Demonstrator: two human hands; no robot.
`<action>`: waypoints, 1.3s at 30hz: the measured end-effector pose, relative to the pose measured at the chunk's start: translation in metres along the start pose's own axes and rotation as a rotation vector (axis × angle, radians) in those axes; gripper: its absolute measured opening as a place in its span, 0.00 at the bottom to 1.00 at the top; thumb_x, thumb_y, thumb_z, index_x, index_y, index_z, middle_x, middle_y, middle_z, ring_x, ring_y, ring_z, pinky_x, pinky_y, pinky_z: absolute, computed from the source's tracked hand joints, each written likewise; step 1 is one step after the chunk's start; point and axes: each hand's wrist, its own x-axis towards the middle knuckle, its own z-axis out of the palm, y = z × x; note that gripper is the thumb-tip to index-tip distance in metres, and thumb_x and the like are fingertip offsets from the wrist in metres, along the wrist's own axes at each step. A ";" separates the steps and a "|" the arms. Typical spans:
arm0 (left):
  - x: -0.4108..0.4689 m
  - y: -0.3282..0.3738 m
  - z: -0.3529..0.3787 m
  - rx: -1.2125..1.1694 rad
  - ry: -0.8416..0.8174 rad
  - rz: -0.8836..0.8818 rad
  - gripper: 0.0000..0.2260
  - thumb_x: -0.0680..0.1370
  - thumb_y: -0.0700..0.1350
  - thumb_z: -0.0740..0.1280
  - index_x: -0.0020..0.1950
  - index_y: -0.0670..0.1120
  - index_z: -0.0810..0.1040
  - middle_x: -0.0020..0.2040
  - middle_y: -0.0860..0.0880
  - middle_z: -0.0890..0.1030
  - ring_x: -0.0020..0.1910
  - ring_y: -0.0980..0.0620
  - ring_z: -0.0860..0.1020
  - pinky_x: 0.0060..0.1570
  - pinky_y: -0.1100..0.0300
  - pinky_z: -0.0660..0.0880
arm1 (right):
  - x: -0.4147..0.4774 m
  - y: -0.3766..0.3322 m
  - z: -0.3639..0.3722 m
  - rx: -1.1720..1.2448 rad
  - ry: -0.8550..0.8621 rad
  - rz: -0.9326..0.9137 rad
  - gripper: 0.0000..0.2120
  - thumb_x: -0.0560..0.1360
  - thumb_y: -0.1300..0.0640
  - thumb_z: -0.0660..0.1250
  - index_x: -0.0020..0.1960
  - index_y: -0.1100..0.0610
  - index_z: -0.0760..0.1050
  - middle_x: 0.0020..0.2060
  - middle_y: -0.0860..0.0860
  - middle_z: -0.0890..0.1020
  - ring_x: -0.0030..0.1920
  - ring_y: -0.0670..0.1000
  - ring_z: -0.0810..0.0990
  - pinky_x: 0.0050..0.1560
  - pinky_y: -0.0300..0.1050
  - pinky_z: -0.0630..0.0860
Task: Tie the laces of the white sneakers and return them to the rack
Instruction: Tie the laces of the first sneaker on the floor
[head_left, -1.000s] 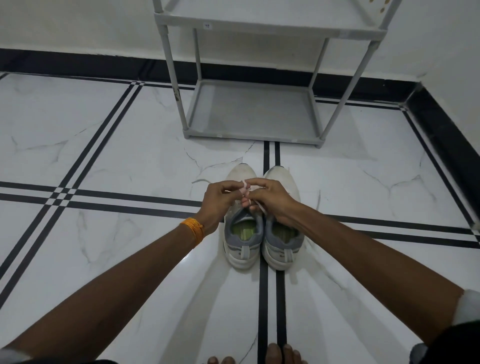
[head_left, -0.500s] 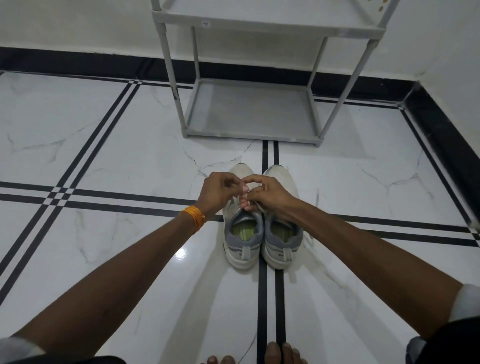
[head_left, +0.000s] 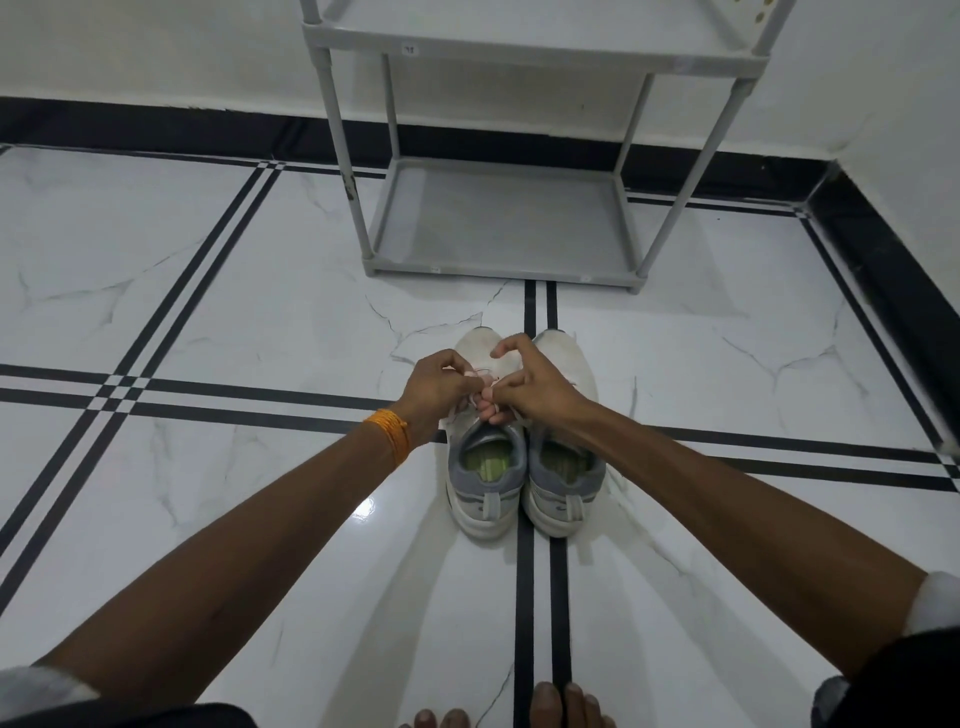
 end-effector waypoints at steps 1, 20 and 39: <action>-0.002 -0.001 0.002 0.021 0.022 0.052 0.09 0.71 0.40 0.76 0.41 0.43 0.76 0.37 0.45 0.80 0.34 0.50 0.77 0.34 0.61 0.74 | -0.001 0.000 0.000 0.023 0.015 0.010 0.19 0.76 0.71 0.66 0.62 0.59 0.63 0.40 0.66 0.82 0.36 0.56 0.82 0.38 0.45 0.83; -0.001 0.022 -0.020 0.229 -0.354 -0.197 0.10 0.81 0.40 0.62 0.41 0.41 0.77 0.32 0.48 0.72 0.29 0.56 0.68 0.29 0.65 0.66 | -0.005 0.004 0.009 -0.108 0.191 -0.034 0.02 0.76 0.68 0.68 0.46 0.63 0.76 0.39 0.64 0.85 0.37 0.55 0.84 0.44 0.50 0.84; -0.001 -0.007 -0.016 0.357 0.010 -0.111 0.09 0.79 0.42 0.67 0.43 0.37 0.81 0.32 0.48 0.82 0.34 0.54 0.81 0.37 0.63 0.78 | -0.023 0.008 0.005 -0.602 0.269 -0.177 0.09 0.78 0.57 0.68 0.39 0.56 0.75 0.43 0.53 0.79 0.42 0.50 0.79 0.43 0.43 0.73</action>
